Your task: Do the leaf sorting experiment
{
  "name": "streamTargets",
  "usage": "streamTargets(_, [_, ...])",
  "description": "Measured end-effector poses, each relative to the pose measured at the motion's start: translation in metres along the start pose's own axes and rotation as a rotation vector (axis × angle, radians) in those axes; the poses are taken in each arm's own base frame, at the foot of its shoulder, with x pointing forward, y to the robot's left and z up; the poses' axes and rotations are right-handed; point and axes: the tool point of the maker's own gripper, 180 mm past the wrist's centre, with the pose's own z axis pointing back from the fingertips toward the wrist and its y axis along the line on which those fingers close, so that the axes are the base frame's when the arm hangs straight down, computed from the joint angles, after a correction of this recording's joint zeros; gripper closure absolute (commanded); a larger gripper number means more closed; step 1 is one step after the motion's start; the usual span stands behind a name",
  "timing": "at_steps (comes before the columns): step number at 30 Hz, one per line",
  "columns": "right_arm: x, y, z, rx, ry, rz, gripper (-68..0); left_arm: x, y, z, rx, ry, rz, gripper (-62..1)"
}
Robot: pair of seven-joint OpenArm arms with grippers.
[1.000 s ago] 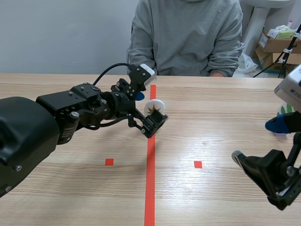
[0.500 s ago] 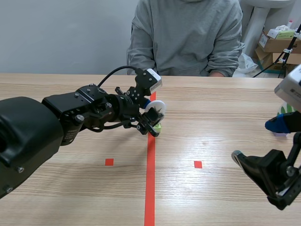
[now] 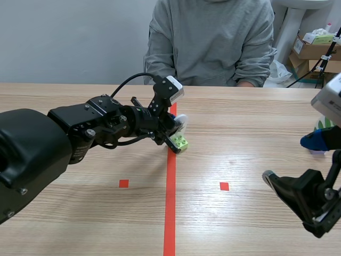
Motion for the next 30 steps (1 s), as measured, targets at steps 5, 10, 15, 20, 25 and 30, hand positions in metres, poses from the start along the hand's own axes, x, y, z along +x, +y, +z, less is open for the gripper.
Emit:
streamTargets(5, [0.000,0.000,0.000,0.000,0.000,0.000,-51.0,0.000,0.000,0.000,-0.001,0.000,-0.001,-5.1])
streamTargets(10, [0.000,0.000,0.000,0.000,0.000,0.001,-51.0,0.008,-0.016,0.002,-0.100,-0.005,0.052,-5.1])
streamTargets(15, [0.000,0.000,0.000,-0.002,0.003,0.003,-51.0,0.025,-0.043,0.026,-0.292,-0.105,0.089,-5.0])
streamTargets(20, [-0.002,-0.002,0.000,-0.008,0.011,0.017,-51.0,0.002,-0.020,0.061,-0.217,-0.093,0.100,-2.9])
streamTargets(25, [-0.003,-0.002,0.000,-0.011,0.014,0.020,-51.0,-0.015,0.013,0.111,-0.070,-0.161,0.218,-2.7])
streamTargets(30, [-0.002,-0.002,0.000,-0.011,0.014,0.020,-51.0,-0.037,0.052,0.168,0.130,-0.221,0.323,-2.7])
